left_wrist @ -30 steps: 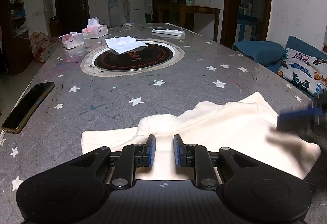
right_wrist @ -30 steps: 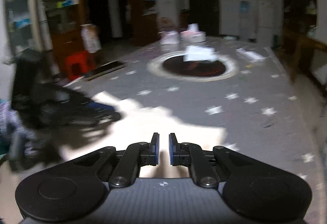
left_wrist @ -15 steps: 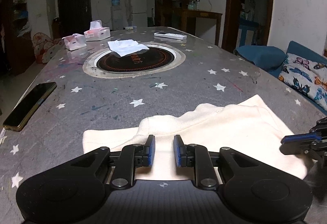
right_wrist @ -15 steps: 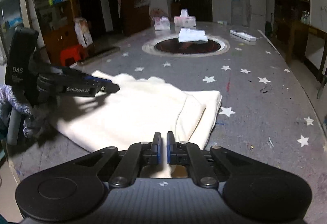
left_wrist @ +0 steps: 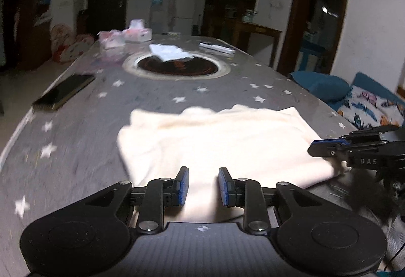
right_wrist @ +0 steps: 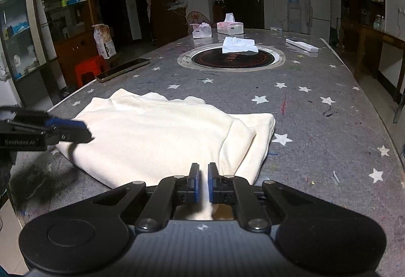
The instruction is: Fold clothes
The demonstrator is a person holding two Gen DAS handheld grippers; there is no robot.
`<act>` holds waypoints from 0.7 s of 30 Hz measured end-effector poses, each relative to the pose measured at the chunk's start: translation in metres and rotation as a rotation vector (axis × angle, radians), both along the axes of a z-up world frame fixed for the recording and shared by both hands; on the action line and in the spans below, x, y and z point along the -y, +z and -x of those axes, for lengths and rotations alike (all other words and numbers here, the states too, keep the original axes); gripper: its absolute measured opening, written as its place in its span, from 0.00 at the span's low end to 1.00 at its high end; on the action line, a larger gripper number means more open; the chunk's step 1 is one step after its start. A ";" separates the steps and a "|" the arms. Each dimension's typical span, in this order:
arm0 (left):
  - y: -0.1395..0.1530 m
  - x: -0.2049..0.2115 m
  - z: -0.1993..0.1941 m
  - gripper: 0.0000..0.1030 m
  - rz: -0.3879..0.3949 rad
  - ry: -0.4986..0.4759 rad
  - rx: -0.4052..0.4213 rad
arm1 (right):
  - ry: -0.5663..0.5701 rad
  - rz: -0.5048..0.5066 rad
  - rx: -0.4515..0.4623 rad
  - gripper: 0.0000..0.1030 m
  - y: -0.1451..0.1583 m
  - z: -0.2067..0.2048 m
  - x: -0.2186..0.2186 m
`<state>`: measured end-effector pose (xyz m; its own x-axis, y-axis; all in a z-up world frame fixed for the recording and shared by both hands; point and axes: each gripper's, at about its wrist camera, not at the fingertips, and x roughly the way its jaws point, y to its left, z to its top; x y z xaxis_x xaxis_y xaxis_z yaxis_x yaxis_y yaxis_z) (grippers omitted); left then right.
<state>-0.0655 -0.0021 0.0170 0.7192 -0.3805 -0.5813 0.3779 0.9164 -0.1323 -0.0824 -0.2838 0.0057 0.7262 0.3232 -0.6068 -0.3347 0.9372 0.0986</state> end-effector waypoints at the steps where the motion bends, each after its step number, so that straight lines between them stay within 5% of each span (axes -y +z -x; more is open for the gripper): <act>1: -0.001 -0.002 0.001 0.27 0.000 0.001 0.006 | 0.001 0.002 0.002 0.06 0.000 0.000 0.000; 8: 0.002 -0.007 0.006 0.29 -0.027 0.023 0.032 | 0.004 0.001 0.010 0.07 -0.001 0.000 0.001; 21: -0.004 -0.020 0.010 0.29 0.058 0.048 -0.024 | 0.053 0.093 0.013 0.06 0.001 0.002 -0.003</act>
